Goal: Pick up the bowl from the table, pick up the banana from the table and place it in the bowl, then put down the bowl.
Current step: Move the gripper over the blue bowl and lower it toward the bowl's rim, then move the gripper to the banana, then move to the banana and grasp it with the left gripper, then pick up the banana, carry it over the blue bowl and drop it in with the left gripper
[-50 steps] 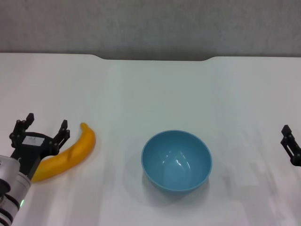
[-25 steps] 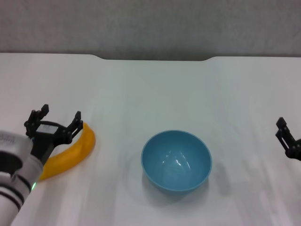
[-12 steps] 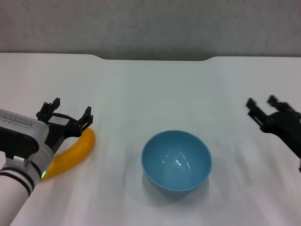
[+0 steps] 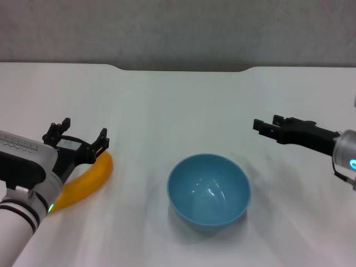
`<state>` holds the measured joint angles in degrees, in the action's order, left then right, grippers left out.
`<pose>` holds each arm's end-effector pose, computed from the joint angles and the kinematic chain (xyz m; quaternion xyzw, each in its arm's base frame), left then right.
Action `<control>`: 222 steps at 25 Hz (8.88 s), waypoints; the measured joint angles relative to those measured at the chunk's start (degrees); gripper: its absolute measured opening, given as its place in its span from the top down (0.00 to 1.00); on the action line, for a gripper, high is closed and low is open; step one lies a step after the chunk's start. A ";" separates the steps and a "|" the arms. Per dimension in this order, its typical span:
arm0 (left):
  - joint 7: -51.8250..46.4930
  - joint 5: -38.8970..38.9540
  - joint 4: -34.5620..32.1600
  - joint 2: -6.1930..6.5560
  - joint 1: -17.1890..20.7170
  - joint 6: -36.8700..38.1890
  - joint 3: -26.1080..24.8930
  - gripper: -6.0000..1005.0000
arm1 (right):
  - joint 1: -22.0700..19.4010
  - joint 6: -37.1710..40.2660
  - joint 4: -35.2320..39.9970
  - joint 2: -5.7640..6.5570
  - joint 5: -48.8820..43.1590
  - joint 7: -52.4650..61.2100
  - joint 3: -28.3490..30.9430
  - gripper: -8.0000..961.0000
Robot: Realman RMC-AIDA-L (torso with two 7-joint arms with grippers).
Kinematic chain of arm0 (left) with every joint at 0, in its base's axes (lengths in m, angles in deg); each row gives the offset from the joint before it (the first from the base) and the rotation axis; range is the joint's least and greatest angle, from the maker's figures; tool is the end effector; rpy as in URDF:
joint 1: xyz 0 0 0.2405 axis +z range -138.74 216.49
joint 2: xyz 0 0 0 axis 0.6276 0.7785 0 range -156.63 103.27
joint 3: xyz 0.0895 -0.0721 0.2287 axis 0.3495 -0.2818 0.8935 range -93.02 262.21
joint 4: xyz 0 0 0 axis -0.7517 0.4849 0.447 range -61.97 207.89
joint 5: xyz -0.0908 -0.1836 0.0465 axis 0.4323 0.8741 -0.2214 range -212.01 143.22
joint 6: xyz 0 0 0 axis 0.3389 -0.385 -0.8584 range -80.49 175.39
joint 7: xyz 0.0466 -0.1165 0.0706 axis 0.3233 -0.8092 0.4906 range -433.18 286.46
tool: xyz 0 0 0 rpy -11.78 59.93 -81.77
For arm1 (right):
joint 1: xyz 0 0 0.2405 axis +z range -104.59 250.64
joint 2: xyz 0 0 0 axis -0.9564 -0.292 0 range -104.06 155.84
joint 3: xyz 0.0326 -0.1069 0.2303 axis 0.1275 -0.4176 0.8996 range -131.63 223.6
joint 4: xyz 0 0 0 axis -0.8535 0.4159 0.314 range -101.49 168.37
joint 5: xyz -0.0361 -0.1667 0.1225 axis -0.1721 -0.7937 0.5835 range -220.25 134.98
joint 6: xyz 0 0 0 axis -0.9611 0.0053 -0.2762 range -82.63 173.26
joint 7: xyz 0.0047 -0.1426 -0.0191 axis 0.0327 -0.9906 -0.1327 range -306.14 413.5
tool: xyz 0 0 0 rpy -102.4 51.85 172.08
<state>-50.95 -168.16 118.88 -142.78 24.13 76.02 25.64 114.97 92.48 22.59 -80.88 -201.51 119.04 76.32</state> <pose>-0.2872 0.3456 -0.0492 -0.7680 -0.2427 -0.1620 0.5701 0.2857 0.4060 -0.0247 -0.8341 0.3855 0.2396 0.3134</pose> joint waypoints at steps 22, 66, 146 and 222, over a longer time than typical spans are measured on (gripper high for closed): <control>-0.30 0.08 -2.14 -0.24 -2.12 -0.98 0.71 0.11 | 21.19 16.68 31.58 -8.21 -6.86 41.16 -32.77 0.29; -0.45 0.21 -2.15 -0.35 -4.16 -0.97 0.77 0.11 | 22.40 2.60 13.64 -8.99 -6.96 55.97 -53.71 0.32; 12.49 -12.84 10.20 0.21 -13.72 -74.50 -33.38 0.12 | 12.42 9.70 27.78 -8.79 -1.63 41.39 -38.18 0.94; 38.86 54.49 16.62 -0.44 -10.81 -57.78 -21.97 0.48 | 20.47 4.87 22.03 -8.64 -1.69 44.04 -40.28 0.91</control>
<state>-12.09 -113.67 135.50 -143.22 13.32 18.24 3.67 135.44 97.35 44.62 -89.51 -203.21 163.08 36.04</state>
